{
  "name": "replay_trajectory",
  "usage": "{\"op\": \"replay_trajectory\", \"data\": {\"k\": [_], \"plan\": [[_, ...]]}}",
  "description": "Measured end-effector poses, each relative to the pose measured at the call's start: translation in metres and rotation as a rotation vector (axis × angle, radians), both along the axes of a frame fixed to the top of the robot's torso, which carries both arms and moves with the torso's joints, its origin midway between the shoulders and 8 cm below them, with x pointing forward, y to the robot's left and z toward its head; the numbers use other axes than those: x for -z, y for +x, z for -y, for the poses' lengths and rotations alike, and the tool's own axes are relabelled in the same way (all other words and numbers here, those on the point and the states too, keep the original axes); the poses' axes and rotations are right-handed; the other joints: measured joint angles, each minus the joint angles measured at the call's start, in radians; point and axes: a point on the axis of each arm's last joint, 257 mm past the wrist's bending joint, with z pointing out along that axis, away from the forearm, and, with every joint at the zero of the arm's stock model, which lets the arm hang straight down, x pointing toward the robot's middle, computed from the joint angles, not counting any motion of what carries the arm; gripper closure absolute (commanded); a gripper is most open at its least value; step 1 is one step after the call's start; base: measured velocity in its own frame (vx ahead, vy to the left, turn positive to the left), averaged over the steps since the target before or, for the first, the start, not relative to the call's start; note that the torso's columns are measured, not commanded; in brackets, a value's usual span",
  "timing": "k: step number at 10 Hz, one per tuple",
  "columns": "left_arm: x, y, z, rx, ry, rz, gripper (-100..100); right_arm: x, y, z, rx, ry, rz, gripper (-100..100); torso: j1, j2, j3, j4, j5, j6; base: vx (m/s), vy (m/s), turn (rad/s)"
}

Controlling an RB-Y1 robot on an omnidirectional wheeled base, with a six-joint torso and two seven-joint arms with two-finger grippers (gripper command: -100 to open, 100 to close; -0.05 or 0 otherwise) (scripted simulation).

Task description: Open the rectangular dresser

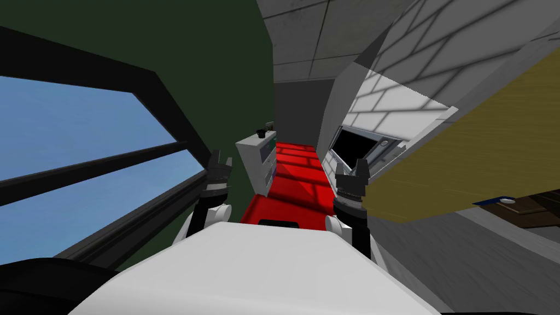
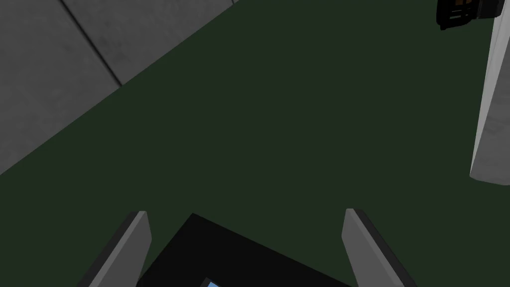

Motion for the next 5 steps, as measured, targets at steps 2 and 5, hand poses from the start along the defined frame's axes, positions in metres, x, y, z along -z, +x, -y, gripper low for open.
{"op": "replay_trajectory", "data": {"k": [2, 5], "plan": [[0.0000, 0.0000, 0.0000, 0.000, 0.000, 0.000, 0, 0.0000, 0.0000, 0.0000, 0.000, 0.000, 0.000, 0, 0.000, 0.104, -0.209, 0.105, 0.000, 0.000, 0.000, 0.000, 0.000], [-0.0001, 0.0000, 0.0000, 0.000, 0.000, 0.000, 0, -0.0001, -0.0001, 0.0000, 0.000, 0.000, 0.000, 0, 0.000, 0.322, -0.644, 0.322, 0.000, 0.000, 0.000, 0.000, 0.000]]}}
